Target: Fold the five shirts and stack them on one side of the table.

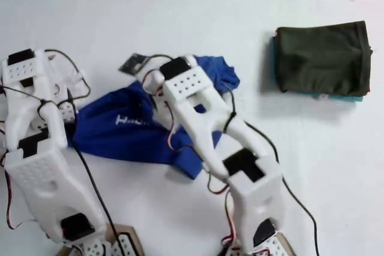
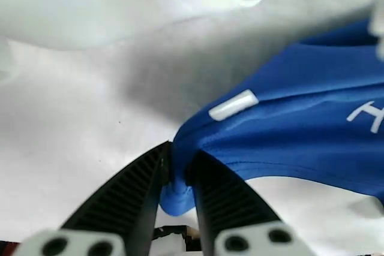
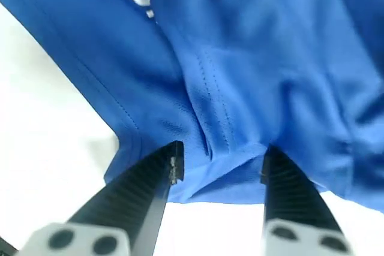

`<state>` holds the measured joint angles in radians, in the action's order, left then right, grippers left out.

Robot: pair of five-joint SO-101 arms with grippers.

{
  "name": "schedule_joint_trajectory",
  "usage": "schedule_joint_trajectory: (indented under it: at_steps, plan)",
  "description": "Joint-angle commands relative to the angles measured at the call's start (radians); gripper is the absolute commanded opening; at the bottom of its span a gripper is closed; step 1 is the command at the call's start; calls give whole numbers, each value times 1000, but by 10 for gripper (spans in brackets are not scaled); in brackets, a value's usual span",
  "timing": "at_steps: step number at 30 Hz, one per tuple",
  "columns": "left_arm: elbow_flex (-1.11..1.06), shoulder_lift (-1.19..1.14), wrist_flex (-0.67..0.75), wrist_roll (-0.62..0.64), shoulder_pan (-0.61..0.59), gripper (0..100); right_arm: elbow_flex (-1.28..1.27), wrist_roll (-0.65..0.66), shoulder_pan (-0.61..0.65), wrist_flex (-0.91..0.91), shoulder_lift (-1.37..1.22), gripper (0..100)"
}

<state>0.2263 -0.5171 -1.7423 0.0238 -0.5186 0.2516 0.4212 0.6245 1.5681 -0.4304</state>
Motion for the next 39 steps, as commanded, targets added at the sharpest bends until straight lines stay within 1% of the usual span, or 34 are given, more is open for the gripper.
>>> schedule_joint_trajectory:
  at_steps: [1,7,14,19,21,22,24,25,27,31,39]
  plan:
    - [25,66,-8,-5,-14,26,43,12,-53,-5,-45,216]
    - [25,66,-8,-5,-14,26,43,17,-124,-41,-127,216]
    - [25,66,-8,-5,-14,26,43,14,-122,-128,-159,218]
    - [25,66,-8,-5,-14,26,41,11,-120,-143,-160,214]
    - [25,66,-8,-5,-14,26,38,12,-122,-142,-160,186]
    - [25,66,-8,-5,-14,26,38,11,-124,-142,-160,148]
    - [25,66,-8,-5,-14,26,44,11,-127,-143,-157,33]
    - [25,66,-8,-5,-14,26,44,9,-128,-143,-151,6]
    - [25,66,-8,-5,-14,26,48,9,-128,-136,-137,55]
    - [25,66,-8,-5,-14,26,72,9,-130,-101,-62,15]
    - [25,66,-8,-5,-14,26,98,9,-130,-51,104,22]
